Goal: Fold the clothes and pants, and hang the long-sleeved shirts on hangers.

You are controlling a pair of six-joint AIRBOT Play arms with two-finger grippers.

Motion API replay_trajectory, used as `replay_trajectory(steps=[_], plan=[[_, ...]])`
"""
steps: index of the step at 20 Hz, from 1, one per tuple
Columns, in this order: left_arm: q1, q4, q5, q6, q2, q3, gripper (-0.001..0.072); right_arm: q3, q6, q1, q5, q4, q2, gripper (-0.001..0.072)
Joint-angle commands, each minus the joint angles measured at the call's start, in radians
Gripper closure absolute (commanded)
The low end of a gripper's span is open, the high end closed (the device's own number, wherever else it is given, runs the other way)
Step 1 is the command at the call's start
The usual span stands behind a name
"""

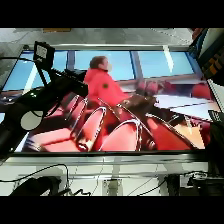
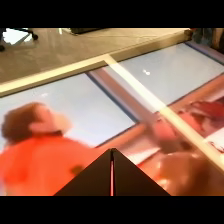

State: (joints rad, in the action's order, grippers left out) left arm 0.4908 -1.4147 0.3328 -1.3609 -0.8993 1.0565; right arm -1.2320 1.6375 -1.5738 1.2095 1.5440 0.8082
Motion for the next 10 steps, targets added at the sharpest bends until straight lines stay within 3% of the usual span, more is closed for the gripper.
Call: replay_trajectory(steps=[1,2,3,4,5,8,10], plan=[[0.0,0.001,0.0,0.0,0.001,0.0,0.0689,0.01,0.004,0.003,-0.041,-0.118,0.009,0.0035],[0.0,0.001,0.0,0.0,0.001,0.0,0.0689,0.022,0.004,0.021,-0.053,-0.172,0.009,0.0145],[0.0,0.001,0.0,0.0,0.001,0.0,0.0689,0.034,0.0,0.051,-0.052,-0.218,0.009,0.0419],[0.0,0.001,0.0,0.0,0.001,0.0,0.069,0.044,-0.004,0.098,-0.048,-0.244,0.008,0.0637],[0.0,0.001,0.0,0.0,0.001,0.0,0.0689,0.055,-0.039,0.175,-0.051,-0.257,0.006,0.0673],[0.0,0.001,0.0,0.0,0.001,0.0,0.0689,0.081,-0.284,0.5,-0.04,-0.255,0.007,0.0673],[0.0,0.001,0.0,0.0,0.001,0.0,0.0689,0.081,-0.35,0.734,-0.023,-0.249,0.008,0.0674]])
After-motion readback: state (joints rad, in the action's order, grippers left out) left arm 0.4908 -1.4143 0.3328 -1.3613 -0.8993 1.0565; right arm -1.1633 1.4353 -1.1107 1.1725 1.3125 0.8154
